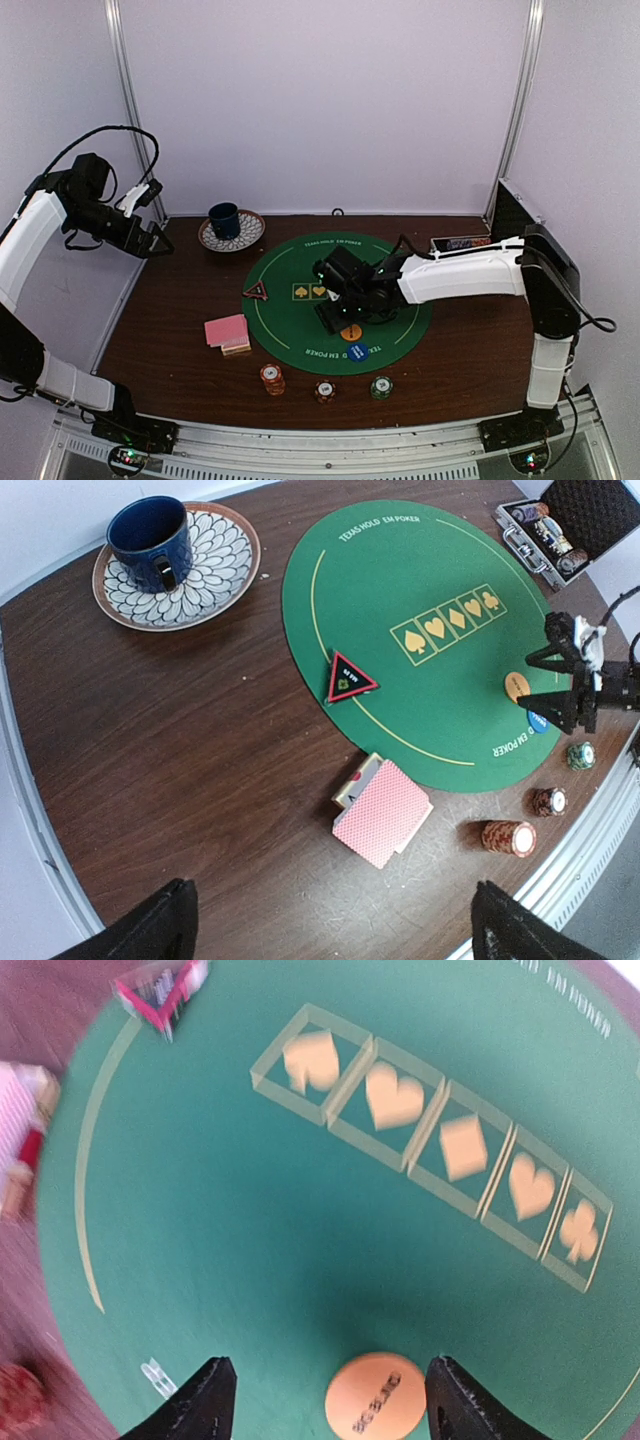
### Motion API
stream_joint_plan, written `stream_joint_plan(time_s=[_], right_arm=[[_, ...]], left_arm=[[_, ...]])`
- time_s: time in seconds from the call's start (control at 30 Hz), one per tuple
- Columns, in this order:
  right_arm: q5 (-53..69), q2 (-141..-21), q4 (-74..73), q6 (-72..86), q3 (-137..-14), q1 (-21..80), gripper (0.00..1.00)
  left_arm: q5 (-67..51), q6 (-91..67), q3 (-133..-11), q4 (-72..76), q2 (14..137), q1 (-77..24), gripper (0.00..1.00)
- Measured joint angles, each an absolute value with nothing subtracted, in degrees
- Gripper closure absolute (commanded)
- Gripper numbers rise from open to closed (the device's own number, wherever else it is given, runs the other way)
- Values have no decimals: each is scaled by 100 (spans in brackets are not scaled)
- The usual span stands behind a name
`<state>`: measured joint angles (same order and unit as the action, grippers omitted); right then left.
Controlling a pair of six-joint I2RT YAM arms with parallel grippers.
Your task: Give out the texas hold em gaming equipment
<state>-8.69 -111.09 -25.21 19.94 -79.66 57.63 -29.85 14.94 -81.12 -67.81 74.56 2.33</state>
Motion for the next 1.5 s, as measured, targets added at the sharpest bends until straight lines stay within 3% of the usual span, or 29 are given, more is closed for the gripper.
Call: stream_joint_plan(time_s=[0.2,0.6,0.93,1.5], right_arm=[[-961,-11109,-2582,2565,-7212,5953,33],[-1225,-10995,-2499,3061,-6888,5968,41],[-1138,-11013,-2338,3308,-6825,5743,61],[-1076,-11587,-2108,2961,-7502,5196,64]], left_arm=[[-3041,1492,-8130,-6788,7456,233,2],[-3114,1490,-8241,-6818,7456,233,3],[-3114,1490,-8326,-6827,7456,233,2],[-3114,1487,-8414,-6873,7470,233,2]])
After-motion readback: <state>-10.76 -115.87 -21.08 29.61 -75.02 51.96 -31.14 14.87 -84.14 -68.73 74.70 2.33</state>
